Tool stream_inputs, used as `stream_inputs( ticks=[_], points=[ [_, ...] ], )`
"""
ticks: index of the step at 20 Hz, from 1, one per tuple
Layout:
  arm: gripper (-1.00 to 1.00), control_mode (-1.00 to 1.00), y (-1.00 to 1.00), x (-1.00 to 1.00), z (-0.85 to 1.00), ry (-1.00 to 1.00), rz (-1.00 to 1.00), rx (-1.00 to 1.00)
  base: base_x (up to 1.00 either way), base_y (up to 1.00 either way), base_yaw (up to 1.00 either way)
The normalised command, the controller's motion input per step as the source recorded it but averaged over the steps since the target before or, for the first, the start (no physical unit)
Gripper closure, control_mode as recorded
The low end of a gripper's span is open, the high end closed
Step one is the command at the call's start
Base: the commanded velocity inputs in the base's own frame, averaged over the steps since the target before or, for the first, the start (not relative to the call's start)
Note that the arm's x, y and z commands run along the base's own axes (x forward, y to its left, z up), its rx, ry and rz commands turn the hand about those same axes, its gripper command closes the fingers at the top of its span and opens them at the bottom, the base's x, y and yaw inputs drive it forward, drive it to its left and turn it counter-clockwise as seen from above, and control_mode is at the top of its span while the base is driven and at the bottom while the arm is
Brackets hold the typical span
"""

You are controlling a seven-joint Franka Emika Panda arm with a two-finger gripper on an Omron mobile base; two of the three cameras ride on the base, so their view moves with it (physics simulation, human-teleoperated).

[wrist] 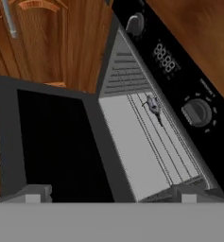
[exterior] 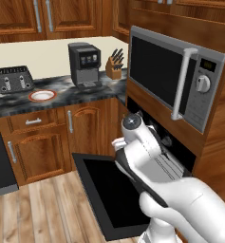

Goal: Place the fish on the rack of the oven, and slide the rack back inside. Close the oven door.

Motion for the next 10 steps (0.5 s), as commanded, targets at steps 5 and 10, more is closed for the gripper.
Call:
stream_inputs(
  ticks=[5,10],
  points=[
    [-1.00,-1.00,0.53,-0.20,0.44,0.17,0.24,-0.05,0.00,0.00,0.00],
    [-1.00,-1.00,0.62,-0.24,0.23,0.22,0.26,-0.24,0.00,0.00,0.00]
  ],
)
